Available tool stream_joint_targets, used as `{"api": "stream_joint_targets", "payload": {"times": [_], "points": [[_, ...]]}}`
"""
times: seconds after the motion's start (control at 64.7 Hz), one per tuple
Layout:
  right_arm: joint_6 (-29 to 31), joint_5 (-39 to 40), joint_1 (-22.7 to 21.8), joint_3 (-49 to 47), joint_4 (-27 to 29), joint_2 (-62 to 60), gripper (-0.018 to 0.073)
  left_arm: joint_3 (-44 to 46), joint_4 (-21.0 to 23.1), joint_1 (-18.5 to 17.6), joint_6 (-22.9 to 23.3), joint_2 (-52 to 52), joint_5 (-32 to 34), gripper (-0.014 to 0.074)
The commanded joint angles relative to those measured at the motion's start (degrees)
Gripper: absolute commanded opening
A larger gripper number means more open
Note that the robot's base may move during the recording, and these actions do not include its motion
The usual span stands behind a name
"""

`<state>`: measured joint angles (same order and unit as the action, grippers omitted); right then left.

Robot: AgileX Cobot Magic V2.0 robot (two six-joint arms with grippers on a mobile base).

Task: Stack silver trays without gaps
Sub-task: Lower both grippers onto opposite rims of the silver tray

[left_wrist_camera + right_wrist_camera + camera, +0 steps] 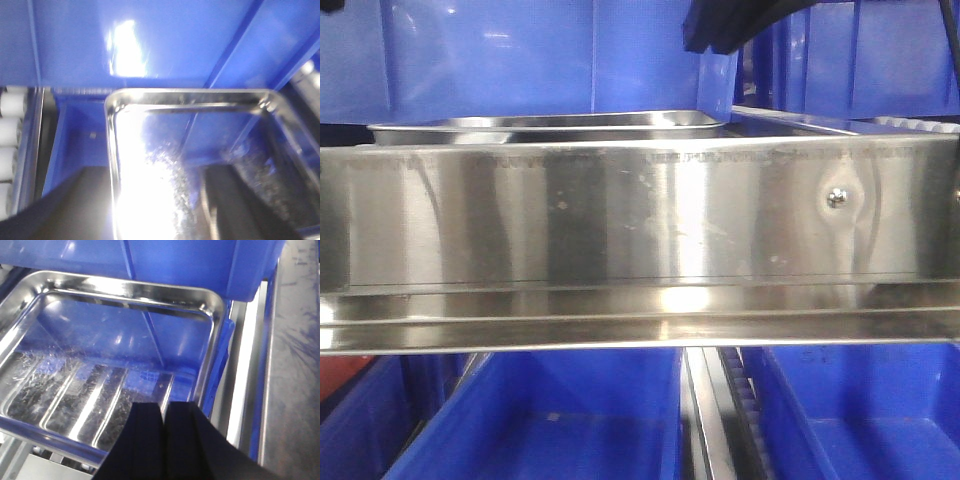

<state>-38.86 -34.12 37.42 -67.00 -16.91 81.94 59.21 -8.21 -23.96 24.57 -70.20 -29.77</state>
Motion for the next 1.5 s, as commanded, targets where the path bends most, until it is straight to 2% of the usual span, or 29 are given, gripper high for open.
{"api": "stream_joint_targets", "payload": {"times": [0.0, 0.124, 0.17, 0.201, 0.309, 0.386, 0.525, 0.649, 0.773, 0.943, 1.143, 1.483], "points": [[-0.09, 2.09, -0.27, -0.45, -1.26, -0.27, 0.0029, 0.44, -0.03, 0.22, 0.25, -2.0, 0.51, 0.0355], [-0.09, 1.72, -0.27, -0.45, -1.26, -0.27, 0.0321, 0.44, -0.03, 0.22, 0.25, -3.93, 0.39, 0.0353], [-0.69, 1.58, -0.27, -0.45, -1.26, -0.27, 0.0391, 0.44, -0.03, 0.22, 0.25, -4.28, 0.52, 0.0353], [-1.18, 1.34, -0.27, -0.45, -1.26, -0.27, 0.0406, 0.44, -0.03, 0.22, 0.25, -4.4, 0.8, 0.0353], [-2.22, 0.56, -0.39, -0.73, -1.26, 0.25, 0.0347, 0.44, -0.28, 0.22, 0.25, -4.93, 1.31, 0.0353], [-2.22, -3.31, -0.39, -3.49, -1.26, 2.14, 0.0309, 0.68, -0.95, 0.36, 0.25, -5.49, 1.21, 0.0349], [3.58, -15.42, 0.61, -13.63, -2.12, 7.2, 0.0309, 2.78, -1.89, 0.36, 0.25, -6.89, -3.5, 0.0348], [5.0, -24.02, 1.63, -23.0, -2.82, 12.04, 0.0309, 4.65, -2.53, 0.36, 0.25, -7.31, -4.09, 0.0348], [5.0, -29.23, 1.62, -26.85, -1.14, 15.57, 0.0309, 6.21, -2.81, 0.36, 0.25, -7.31, -3.99, 0.0348], [5.52, -29.72, 1.62, -26.97, 0.97, 18.01, 0.0309, 7.15, -3.79, 0.36, 0.25, -8.46, -5.1, 0.0348], [5.52, -28.04, 1.49, -26.97, 1.1, 18.7, 0.0309, 7.92, -2.62, 0.36, 0.25, -11.33, -4.89, 0.0348], [5.52, -25.12, -1.13, -26.71, 2.03, 18.7, 0.0309, 7.92, -2.62, 0.74, 0.25, -14.94, -3.1, 0.0348]]}}
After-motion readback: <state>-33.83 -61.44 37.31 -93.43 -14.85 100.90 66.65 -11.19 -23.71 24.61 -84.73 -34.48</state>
